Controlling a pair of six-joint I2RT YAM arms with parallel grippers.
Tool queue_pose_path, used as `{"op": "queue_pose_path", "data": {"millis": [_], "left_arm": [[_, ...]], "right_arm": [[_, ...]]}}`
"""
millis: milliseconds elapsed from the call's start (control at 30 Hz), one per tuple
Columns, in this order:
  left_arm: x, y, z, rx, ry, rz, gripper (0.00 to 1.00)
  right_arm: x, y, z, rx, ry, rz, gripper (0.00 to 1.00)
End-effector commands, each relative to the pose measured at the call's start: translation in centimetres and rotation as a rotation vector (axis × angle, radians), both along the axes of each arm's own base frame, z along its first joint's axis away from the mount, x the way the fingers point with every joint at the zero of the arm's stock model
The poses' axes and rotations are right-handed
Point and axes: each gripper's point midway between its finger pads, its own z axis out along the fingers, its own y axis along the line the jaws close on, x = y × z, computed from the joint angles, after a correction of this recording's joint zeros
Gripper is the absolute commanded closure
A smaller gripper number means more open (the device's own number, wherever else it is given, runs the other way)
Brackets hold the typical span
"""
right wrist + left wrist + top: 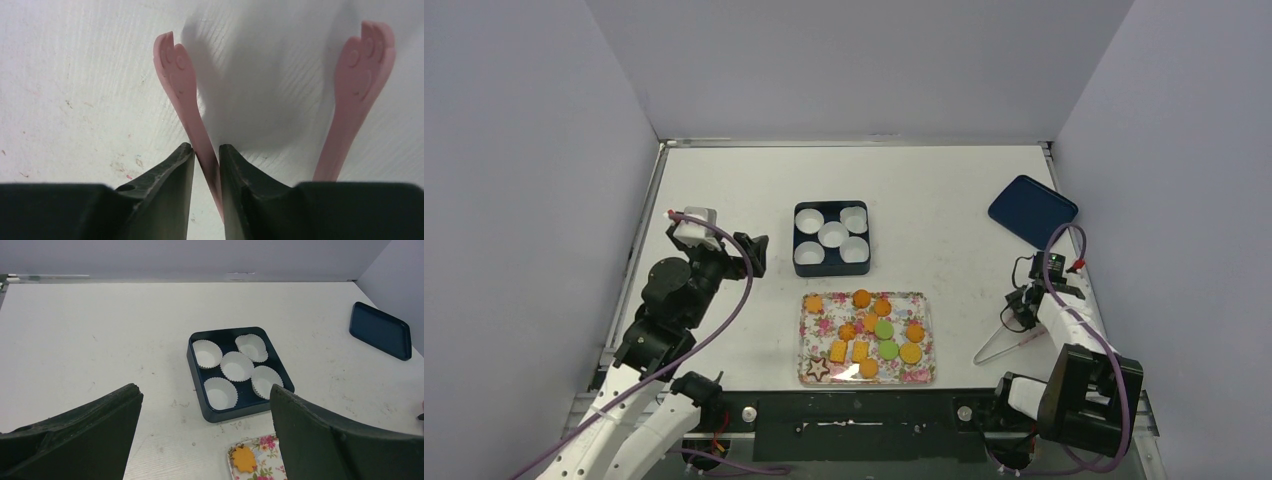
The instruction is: Pack the cookies
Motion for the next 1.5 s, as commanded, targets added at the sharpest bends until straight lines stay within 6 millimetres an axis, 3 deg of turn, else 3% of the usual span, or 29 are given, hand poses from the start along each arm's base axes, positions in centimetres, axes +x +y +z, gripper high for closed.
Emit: {"op": "queue_pose_path", "data": {"millis": [0,233,333,500,667,933,1267,1467], "left_arm": [[0.3,-0.3,1.2,-0.027,-0.042,-0.004,0.03],[0.5,-1.0,0.9,-0.051,-0.027,-0.03,0.03],[0.6,-1.6,0.8,-0.067,-0.017,-0.049,0.03],[0.8,-2.8,0.3,-0.114,0.028,-0.089,0.03],[1.0,-4.2,-0.4,-0.216,0.107,-0.114,0.03],[1.5,-6.7,-0.7,-0.385,0.16,-0.177,0.03],[3.1,-8.9,-0.3,-0.546,0.172,-0.216,0.03],[3.7,-10.9,-0.1,-0.599,0.188,-0.267,0.03]], "right_arm": [[0.8,-0.9,1.3,-0.052,-0.03,0.029,0.77],[2.1,-0.8,3.6,-0.11,-0.081,0.118,0.95],[3.5,0.3,5.1,-0.14,-0.125,0.196,1.0],[6.1,3.5,8.0,-0.188,-0.194,0.364,1.0],[8.2,7.4,10.7,-0.207,-0.26,0.573,1.0],[9.9,14.9,14.6,-0.284,-0.382,0.929,1.0],[9.4,25.3,16.8,-0.249,-0.539,1.376,1.0],[8.5,30.4,16.9,-0.233,-0.608,1.543,1.0]]}}
